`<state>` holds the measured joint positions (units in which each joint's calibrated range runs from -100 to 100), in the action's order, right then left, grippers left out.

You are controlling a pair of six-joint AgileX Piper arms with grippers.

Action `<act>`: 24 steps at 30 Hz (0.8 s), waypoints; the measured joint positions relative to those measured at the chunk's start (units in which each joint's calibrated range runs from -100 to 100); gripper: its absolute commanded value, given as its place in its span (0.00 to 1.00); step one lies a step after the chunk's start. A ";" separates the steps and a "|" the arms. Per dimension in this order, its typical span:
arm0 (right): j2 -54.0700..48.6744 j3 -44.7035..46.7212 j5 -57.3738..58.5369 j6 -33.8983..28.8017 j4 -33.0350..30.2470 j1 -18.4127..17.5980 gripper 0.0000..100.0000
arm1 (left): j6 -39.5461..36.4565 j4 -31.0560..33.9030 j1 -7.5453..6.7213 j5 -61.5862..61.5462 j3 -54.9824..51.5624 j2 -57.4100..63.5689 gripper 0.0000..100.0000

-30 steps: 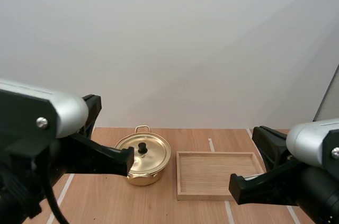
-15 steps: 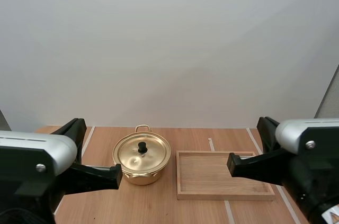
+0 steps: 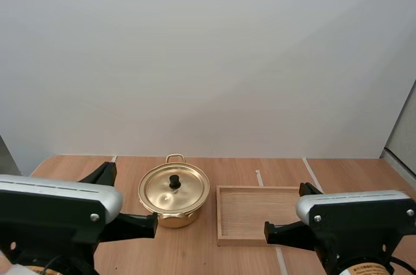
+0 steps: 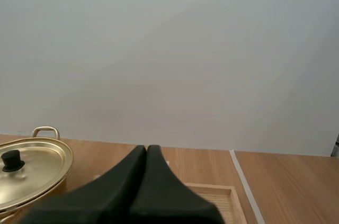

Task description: Open the lid, put the grape in the pot, and close it

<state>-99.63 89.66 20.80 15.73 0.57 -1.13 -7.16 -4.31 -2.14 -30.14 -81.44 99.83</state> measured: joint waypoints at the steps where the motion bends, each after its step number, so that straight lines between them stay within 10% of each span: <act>1: 0.00 3.79 -4.04 0.00 -0.13 0.00 0.00 | 0.00 0.00 0.00 1.87 -1.61 0.00 0.00; 11: -0.04 10.34 -0.92 0.00 -0.13 0.07 0.00 | -1.85 0.11 0.14 18.42 -17.97 -0.11 0.00; 24: -0.04 10.34 9.51 0.00 1.45 1.31 0.00 | -3.09 0.11 1.40 0.86 -18.56 -0.11 0.00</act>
<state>-99.66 100.00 30.31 15.73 2.02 0.18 -10.26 -4.20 -0.73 -29.28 -100.00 99.72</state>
